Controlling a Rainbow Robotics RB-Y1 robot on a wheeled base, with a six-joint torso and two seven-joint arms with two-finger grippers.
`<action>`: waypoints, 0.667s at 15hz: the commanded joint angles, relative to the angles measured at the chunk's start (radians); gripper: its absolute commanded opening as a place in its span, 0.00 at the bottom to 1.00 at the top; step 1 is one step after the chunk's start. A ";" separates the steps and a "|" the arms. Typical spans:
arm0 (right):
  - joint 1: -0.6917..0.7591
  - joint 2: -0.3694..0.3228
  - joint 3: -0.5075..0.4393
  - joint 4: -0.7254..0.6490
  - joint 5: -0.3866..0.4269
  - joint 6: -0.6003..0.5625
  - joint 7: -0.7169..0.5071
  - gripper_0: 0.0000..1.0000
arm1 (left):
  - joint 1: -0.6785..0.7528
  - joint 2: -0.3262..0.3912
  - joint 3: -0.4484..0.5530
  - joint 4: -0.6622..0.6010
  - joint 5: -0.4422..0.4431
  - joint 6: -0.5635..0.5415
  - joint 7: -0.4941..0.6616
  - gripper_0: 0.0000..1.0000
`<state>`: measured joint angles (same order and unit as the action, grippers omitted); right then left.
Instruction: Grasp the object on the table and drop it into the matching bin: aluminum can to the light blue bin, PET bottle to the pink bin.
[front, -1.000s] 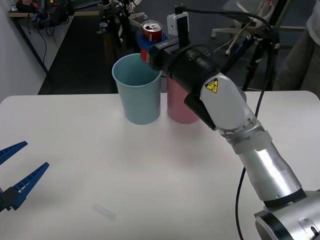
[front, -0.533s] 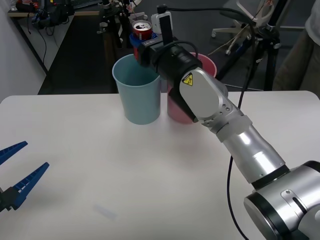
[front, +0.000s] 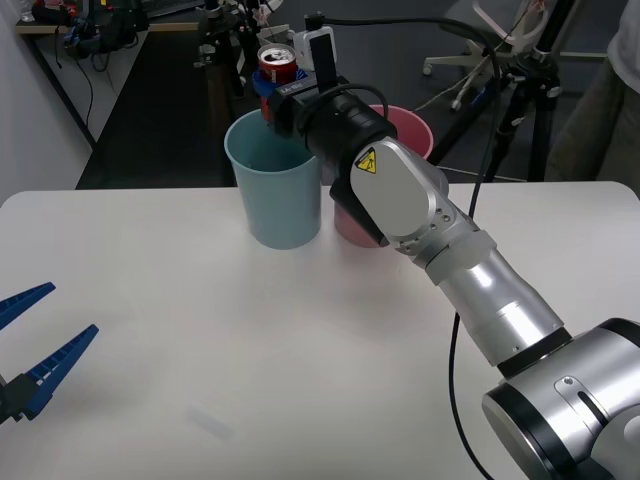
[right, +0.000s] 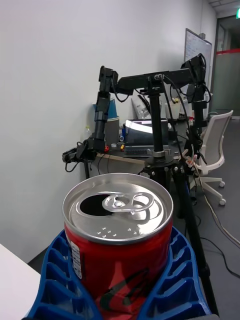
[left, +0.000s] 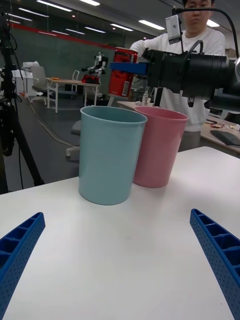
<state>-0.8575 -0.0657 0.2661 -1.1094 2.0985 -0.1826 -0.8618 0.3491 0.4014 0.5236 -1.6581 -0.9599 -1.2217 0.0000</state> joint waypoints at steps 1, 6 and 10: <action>0.000 0.000 -0.001 0.000 0.000 0.002 0.007 1.00 | 0.000 0.000 0.000 0.000 0.000 0.000 0.000 1.00; 0.000 0.000 -0.001 0.000 0.000 0.006 0.007 1.00 | 0.000 0.000 0.000 0.000 0.000 0.000 0.000 1.00; 0.000 0.000 -0.004 0.000 -0.002 0.006 0.009 1.00 | 0.000 0.000 0.000 0.000 0.000 0.000 0.000 1.00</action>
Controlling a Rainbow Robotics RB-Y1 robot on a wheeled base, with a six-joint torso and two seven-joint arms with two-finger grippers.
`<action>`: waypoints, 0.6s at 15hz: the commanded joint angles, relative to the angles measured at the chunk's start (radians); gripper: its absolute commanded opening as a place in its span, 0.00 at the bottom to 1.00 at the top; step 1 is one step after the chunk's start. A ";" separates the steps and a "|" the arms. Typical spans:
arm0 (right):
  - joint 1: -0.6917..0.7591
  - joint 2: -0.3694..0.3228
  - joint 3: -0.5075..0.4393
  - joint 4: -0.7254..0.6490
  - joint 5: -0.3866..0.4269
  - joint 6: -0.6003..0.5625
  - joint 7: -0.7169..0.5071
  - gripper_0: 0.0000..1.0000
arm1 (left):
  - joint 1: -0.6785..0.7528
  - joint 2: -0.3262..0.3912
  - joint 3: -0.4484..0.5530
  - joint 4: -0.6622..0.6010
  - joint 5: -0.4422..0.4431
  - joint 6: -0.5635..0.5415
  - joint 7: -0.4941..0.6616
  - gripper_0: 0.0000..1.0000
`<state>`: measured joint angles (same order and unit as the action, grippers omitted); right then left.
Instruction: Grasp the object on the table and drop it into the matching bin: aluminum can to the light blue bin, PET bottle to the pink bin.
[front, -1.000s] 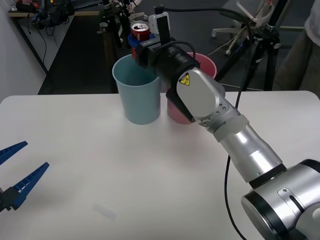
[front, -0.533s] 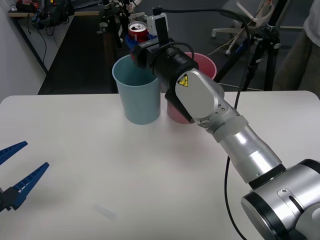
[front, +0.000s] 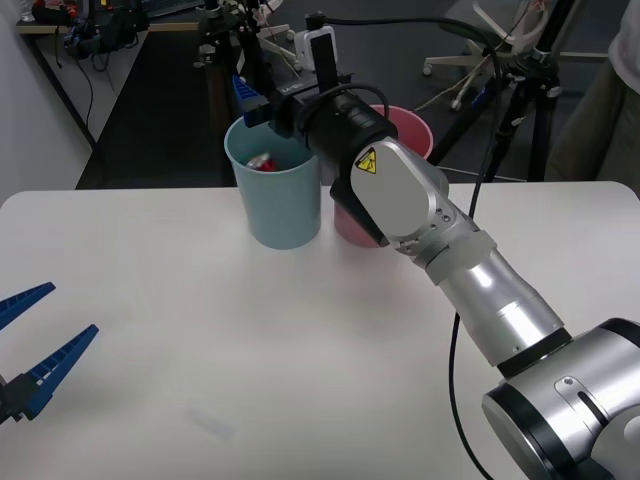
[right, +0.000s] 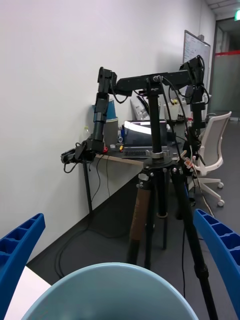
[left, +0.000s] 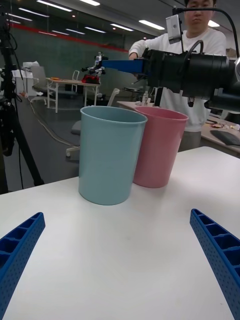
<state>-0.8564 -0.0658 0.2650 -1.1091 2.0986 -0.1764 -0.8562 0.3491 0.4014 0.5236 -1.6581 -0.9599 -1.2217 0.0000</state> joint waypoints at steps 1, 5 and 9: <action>0.000 0.000 -0.006 0.000 -0.003 0.000 0.005 1.00 | 0.000 0.000 0.000 0.000 0.000 0.000 0.000 1.00; 0.043 -0.023 -0.015 -0.063 -0.020 -0.011 0.028 1.00 | 0.000 0.000 0.000 0.000 0.000 0.000 0.000 1.00; 0.175 -0.071 -0.055 -0.261 -0.065 -0.133 0.055 1.00 | 0.000 0.000 0.000 0.000 0.000 0.000 0.000 1.00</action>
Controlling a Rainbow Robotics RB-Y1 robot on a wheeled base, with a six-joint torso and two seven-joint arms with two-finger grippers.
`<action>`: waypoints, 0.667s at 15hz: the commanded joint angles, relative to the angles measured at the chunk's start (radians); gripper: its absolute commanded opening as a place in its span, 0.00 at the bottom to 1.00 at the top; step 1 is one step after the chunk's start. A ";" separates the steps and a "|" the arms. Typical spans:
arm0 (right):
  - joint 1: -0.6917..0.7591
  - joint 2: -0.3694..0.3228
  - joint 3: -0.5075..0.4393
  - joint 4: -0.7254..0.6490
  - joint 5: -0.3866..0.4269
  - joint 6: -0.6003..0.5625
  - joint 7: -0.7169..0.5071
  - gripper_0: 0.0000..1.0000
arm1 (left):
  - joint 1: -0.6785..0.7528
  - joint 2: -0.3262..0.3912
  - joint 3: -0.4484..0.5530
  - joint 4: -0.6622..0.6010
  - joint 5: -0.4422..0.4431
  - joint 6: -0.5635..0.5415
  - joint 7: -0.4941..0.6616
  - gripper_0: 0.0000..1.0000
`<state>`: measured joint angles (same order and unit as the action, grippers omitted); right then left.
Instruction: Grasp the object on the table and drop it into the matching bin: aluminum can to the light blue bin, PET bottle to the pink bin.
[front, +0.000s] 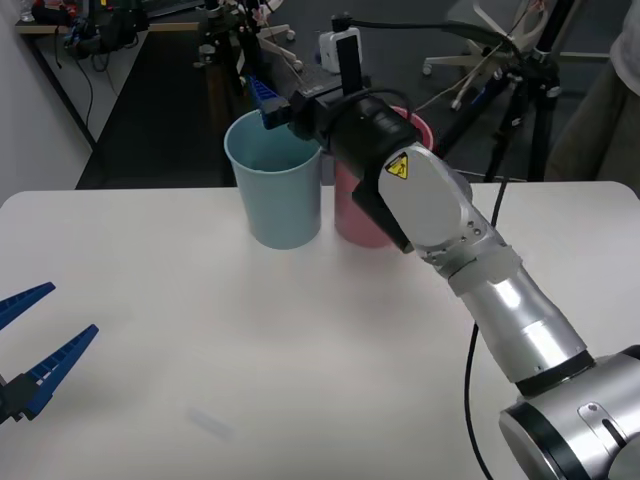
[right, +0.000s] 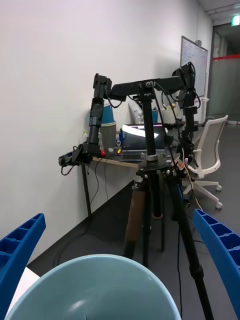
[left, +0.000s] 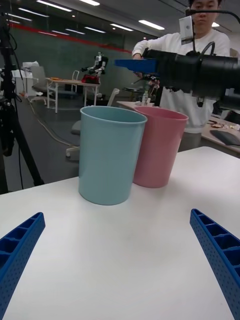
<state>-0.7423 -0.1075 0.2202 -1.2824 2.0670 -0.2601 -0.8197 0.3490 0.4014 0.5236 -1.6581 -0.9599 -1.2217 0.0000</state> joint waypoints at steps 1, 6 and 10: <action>0.100 -0.046 -0.015 -0.136 -0.051 -0.073 0.031 1.00 | 0.000 0.000 0.000 0.000 0.000 0.000 0.000 1.00; 0.327 -0.149 -0.078 -0.390 -0.242 -0.206 0.194 1.00 | 0.000 0.000 0.000 0.000 0.000 0.000 0.000 1.00; 0.475 -0.222 -0.163 -0.485 -0.462 -0.309 0.384 1.00 | 0.000 0.000 0.000 0.000 0.000 0.000 0.000 1.00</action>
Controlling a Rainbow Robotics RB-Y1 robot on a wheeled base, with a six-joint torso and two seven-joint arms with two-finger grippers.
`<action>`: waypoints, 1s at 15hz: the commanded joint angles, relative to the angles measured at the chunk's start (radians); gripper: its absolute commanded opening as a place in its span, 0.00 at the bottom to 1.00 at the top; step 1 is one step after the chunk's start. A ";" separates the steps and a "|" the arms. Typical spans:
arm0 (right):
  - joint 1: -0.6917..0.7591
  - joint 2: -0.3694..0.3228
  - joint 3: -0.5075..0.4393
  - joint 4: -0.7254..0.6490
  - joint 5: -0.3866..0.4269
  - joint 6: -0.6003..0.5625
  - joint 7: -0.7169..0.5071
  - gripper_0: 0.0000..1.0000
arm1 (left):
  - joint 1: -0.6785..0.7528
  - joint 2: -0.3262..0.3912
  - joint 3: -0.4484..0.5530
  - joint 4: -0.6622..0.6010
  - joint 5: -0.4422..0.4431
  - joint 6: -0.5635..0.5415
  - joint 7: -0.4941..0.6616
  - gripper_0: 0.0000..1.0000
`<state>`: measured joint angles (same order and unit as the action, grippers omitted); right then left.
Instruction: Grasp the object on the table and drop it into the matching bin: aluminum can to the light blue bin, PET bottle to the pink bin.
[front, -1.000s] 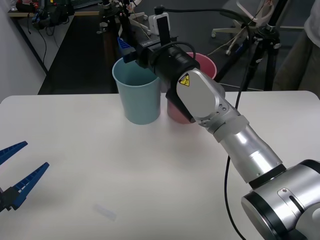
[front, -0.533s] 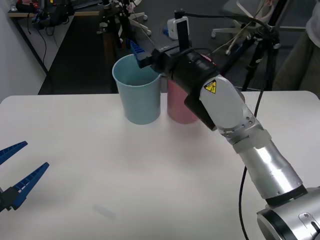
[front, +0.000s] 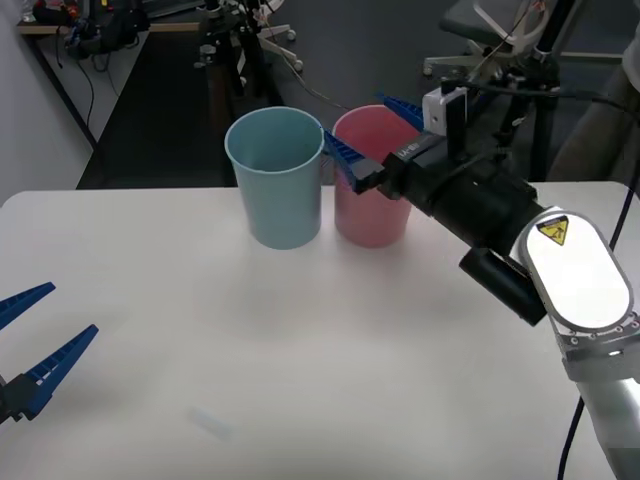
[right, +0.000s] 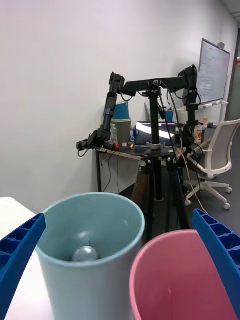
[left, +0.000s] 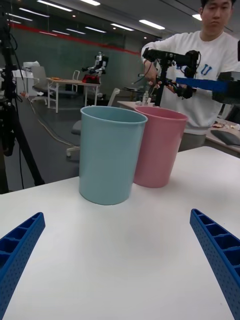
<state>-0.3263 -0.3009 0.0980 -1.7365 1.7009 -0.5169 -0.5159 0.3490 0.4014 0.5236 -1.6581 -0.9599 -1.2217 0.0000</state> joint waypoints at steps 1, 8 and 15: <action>0.084 -0.041 -0.067 -0.034 -0.152 -0.086 0.129 1.00 | 0.000 0.000 0.000 0.000 0.000 0.000 0.000 1.00; 0.309 -0.101 -0.328 -0.034 -0.420 -0.394 0.410 1.00 | 0.000 0.000 0.000 0.000 0.000 0.000 0.000 1.00; 0.543 -0.109 -0.600 -0.034 -0.500 -0.569 0.421 1.00 | 0.000 0.000 0.000 0.000 0.000 0.000 0.000 1.00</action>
<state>0.1966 -0.4086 -0.4809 -1.7705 1.2105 -1.0846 -0.0943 0.3491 0.4014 0.5236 -1.6580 -0.9599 -1.2217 0.0000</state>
